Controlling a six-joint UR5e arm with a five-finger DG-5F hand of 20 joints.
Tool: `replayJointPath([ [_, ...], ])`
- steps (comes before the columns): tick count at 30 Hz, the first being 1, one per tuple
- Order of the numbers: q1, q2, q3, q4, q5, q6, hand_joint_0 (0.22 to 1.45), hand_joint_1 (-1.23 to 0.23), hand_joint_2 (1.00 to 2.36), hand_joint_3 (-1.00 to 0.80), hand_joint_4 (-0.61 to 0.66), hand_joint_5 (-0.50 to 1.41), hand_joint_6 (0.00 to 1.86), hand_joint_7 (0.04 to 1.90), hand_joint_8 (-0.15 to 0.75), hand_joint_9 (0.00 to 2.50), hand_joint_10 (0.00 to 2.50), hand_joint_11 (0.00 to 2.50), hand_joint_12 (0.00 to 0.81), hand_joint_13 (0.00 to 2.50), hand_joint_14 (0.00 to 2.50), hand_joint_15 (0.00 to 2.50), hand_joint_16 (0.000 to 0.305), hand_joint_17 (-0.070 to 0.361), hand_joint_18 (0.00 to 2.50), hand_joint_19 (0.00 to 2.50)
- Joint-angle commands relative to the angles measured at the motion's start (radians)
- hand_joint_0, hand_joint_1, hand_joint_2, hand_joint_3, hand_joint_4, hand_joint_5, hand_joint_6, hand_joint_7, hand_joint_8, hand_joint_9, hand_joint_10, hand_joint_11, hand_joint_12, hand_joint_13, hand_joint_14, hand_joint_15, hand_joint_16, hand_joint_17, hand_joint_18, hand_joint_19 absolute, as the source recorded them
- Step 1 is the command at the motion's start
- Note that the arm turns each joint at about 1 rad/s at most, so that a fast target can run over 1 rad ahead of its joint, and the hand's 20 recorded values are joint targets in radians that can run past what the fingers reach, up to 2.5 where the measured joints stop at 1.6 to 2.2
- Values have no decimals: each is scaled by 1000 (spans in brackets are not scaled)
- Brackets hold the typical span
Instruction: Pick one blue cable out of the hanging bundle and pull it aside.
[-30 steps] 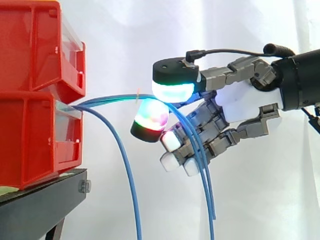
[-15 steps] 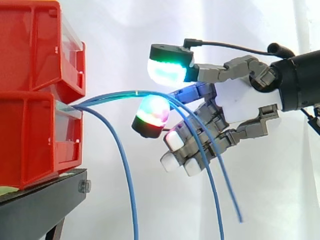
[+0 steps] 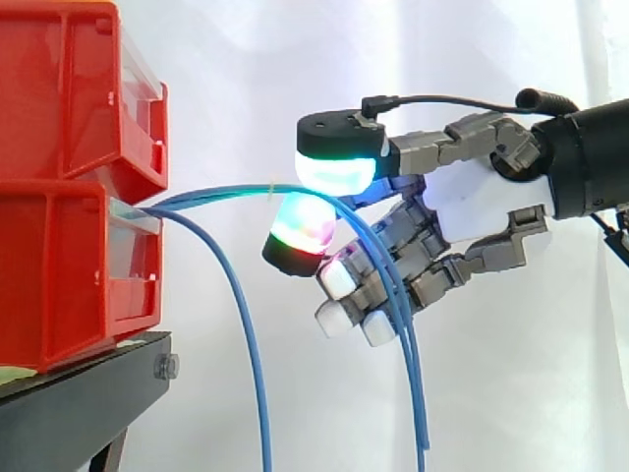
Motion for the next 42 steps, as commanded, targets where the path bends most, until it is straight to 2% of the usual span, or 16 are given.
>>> replayJointPath([
  [1,-1,-1,-2,1,0,-2,743,-906,1011,-365,-144,-150,953,864,249,902,18,567,282,722,16,396,41,93,677,451],
  [4,-3,-1,0,1,0,-3,771,-916,1000,-500,-170,-149,952,943,245,906,18,564,279,720,16,390,41,92,675,436],
  [8,-9,-1,-2,-1,0,-23,707,-934,1000,-500,-128,-139,952,934,240,926,21,562,273,730,17,400,40,91,683,438],
  [10,-12,-1,-9,1,0,-32,590,-871,1000,-500,-12,-117,925,863,259,969,18,574,281,746,17,412,41,92,680,472],
  [13,-15,1,-23,2,-3,-35,486,-747,1000,-500,27,-105,904,876,294,1008,17,533,312,778,16,416,46,104,712,483],
  [15,-16,-1,-23,2,-5,-35,458,-667,1000,-500,40,-100,890,874,313,1043,16,517,323,797,16,412,50,111,735,498],
  [20,-16,-1,-23,2,-5,-35,472,-563,1000,-500,62,-102,869,884,315,1063,19,521,324,837,16,416,50,113,749,503],
  [33,-18,-1,-28,1,0,-37,536,-671,1002,-477,75,-130,887,838,293,1082,21,603,305,853,18,447,46,104,732,524],
  [36,-18,-1,-44,2,0,-35,542,-658,1001,-477,73,-130,887,821,287,1083,19,618,300,859,18,445,46,103,733,517],
  [42,-18,-1,-83,53,0,-8,543,-636,1002,-478,85,-136,886,817,277,1225,24,909,298,917,21,516,46,104,742,517],
])
